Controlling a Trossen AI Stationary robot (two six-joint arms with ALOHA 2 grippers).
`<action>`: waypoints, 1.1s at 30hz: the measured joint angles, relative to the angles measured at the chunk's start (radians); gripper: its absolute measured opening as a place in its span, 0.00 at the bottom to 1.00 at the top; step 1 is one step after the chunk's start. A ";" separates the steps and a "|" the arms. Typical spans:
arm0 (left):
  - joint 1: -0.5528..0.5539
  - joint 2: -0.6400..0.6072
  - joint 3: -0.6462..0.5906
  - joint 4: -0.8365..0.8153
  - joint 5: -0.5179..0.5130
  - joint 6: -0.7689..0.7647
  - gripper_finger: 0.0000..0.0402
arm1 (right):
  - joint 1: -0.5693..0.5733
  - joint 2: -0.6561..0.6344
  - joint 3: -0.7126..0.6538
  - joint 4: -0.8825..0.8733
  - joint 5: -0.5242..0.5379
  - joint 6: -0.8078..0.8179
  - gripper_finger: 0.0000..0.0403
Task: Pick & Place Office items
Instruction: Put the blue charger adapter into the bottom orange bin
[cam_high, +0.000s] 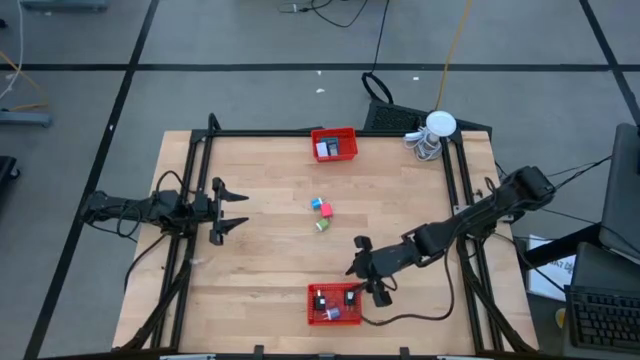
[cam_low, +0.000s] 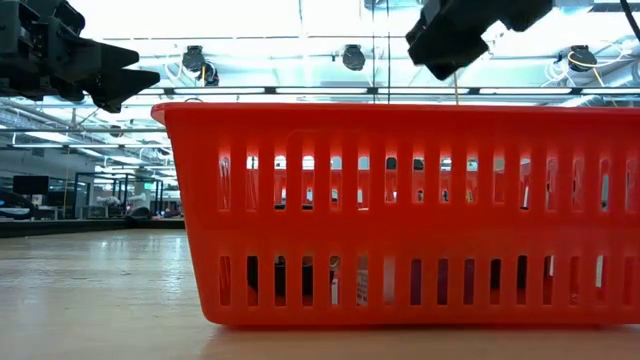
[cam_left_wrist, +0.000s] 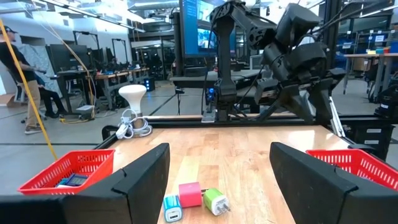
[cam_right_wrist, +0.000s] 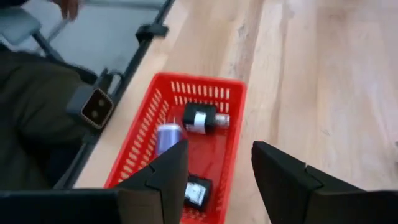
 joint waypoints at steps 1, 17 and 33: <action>0.000 0.000 0.000 0.000 0.000 0.000 0.68 | -0.003 -0.015 -0.025 0.028 0.015 -0.002 0.41; 0.000 0.000 -0.001 0.026 0.001 0.000 0.68 | -0.093 -0.466 -0.653 0.780 0.146 0.071 0.41; 0.000 0.001 0.000 0.098 -0.035 -0.345 0.68 | -0.113 -0.826 -0.928 0.801 0.144 0.072 0.41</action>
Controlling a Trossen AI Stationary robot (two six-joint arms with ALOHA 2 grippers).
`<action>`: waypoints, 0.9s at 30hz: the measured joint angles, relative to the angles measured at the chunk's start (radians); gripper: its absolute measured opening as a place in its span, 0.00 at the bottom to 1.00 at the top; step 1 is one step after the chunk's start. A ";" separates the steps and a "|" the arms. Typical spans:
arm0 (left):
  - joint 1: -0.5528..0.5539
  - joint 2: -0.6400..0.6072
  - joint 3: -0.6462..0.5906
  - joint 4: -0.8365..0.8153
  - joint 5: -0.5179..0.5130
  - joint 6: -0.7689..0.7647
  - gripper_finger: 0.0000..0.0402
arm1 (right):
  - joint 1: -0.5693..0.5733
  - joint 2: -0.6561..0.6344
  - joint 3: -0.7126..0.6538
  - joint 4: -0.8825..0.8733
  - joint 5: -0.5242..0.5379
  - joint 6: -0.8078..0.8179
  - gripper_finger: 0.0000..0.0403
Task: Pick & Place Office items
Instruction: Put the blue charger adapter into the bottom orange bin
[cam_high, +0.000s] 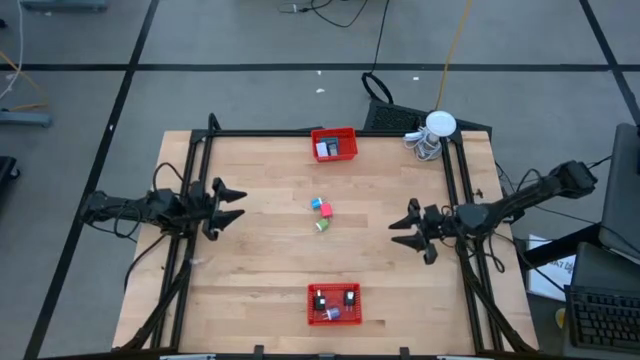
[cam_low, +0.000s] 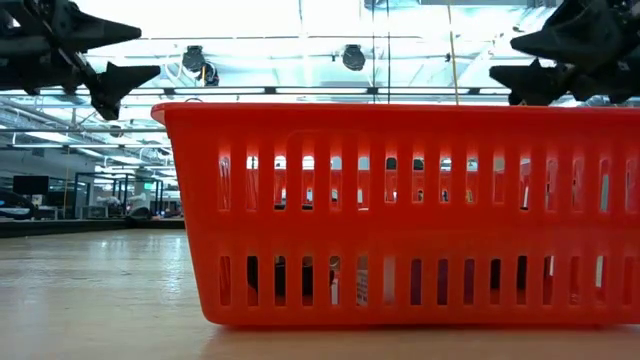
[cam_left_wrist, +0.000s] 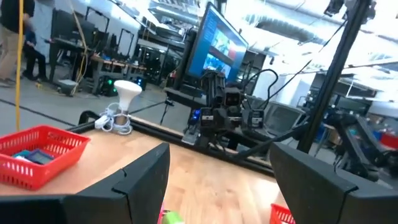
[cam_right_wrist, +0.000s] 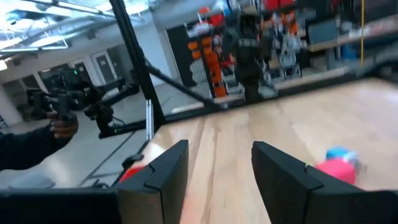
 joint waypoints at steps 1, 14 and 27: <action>0.000 0.007 0.000 0.004 -0.008 -0.017 0.68 | 0.000 -0.015 -0.009 0.003 0.000 -0.019 0.41; 0.000 0.213 0.000 0.074 -0.087 -0.110 0.68 | 0.000 -0.187 -0.035 -0.171 -0.001 -0.074 0.41; 0.000 0.416 0.000 0.208 -0.090 -0.157 0.68 | 0.000 -0.429 -0.036 -0.403 0.025 -0.095 0.41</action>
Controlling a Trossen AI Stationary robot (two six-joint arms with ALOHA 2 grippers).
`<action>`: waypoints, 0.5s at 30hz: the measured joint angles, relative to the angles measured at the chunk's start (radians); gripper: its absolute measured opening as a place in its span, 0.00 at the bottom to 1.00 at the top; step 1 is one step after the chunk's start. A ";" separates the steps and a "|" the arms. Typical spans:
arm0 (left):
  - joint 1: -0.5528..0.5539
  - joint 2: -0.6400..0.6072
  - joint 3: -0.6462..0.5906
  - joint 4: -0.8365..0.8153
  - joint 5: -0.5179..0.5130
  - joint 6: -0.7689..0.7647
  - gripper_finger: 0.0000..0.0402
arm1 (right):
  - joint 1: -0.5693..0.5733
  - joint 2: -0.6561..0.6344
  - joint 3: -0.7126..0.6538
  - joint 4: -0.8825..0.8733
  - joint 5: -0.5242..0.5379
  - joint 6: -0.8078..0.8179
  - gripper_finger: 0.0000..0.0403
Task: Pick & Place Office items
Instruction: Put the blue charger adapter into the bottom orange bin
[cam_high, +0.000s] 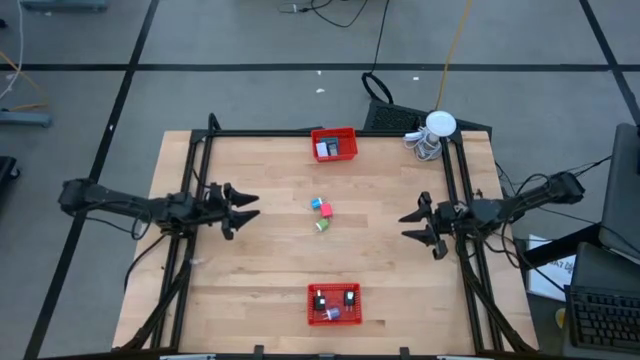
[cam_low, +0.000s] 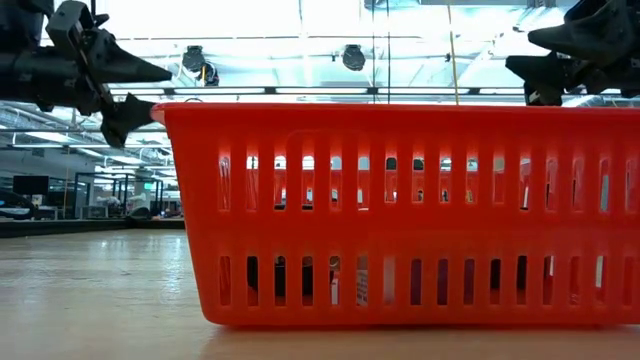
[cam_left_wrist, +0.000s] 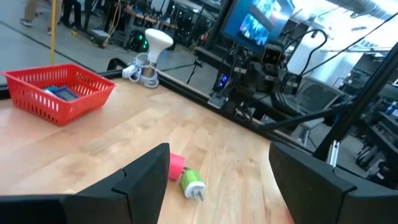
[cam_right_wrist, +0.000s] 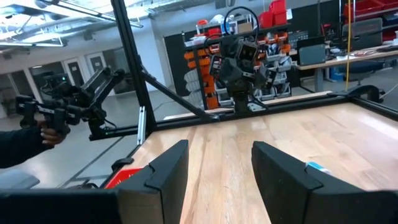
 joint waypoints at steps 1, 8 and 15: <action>0.000 0.010 0.000 0.008 0.000 -0.003 0.68 | 0.000 -0.019 0.000 -0.020 0.000 0.000 0.41; 0.000 0.054 0.000 0.046 0.000 -0.024 0.68 | 0.000 -0.134 -0.001 -0.168 -0.001 0.000 0.41; 0.000 0.089 0.000 0.077 -0.015 -0.026 0.68 | 0.000 -0.242 -0.001 -0.291 0.002 0.007 0.41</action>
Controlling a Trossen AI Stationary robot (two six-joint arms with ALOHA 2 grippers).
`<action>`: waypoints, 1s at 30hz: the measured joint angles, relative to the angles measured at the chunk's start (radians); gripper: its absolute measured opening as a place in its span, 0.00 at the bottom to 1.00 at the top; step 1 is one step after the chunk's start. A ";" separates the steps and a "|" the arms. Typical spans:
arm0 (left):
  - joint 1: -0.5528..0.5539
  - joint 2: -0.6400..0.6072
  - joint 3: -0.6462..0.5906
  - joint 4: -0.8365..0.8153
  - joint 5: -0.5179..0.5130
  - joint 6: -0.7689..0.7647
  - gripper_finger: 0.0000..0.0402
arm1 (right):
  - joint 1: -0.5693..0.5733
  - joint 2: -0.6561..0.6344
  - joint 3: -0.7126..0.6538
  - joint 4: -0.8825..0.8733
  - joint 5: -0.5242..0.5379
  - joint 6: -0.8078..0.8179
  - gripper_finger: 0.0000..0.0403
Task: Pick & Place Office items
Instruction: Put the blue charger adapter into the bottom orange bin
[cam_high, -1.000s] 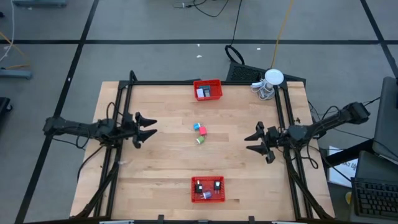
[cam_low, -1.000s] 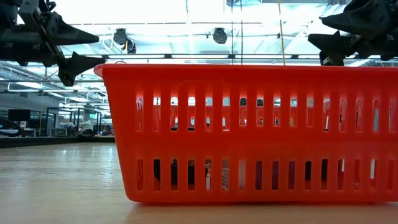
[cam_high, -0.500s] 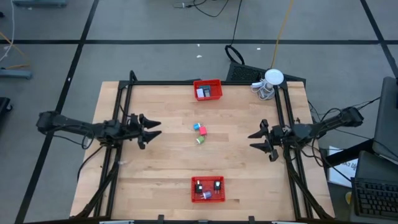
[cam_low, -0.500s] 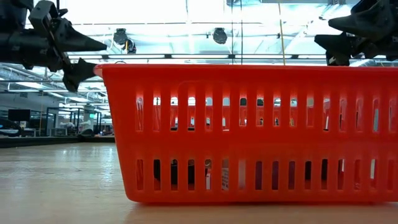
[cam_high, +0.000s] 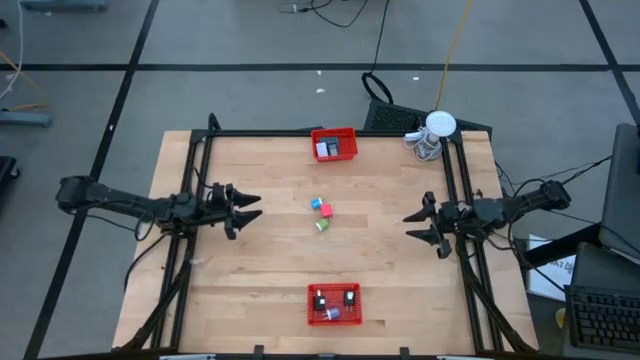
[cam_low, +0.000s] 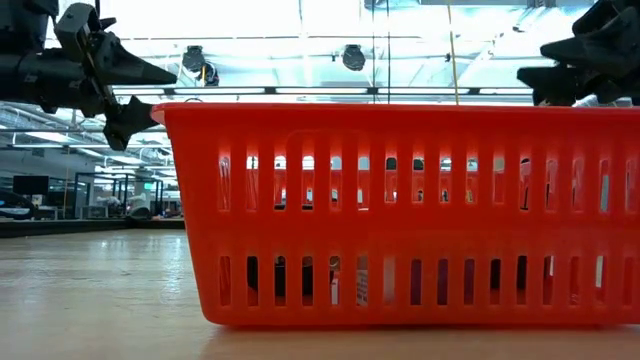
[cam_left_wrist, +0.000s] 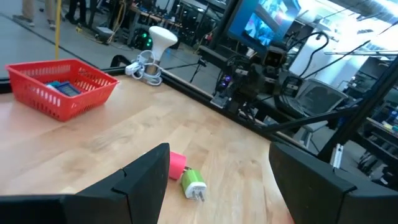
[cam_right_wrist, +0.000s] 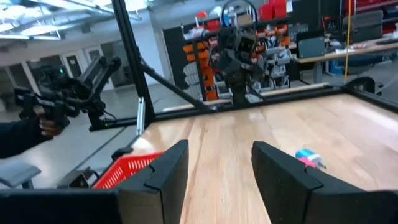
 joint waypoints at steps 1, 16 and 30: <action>0.000 0.006 0.000 0.004 -0.006 -0.008 0.68 | 0.000 -0.011 0.000 -0.003 0.001 -0.003 0.41; -0.001 0.351 0.112 0.110 -0.055 -0.054 0.68 | 0.000 -0.001 0.005 0.028 0.183 -0.007 0.41; 0.036 0.907 0.450 0.006 -0.100 0.155 0.68 | 0.000 -0.001 0.004 0.039 0.183 -0.007 0.41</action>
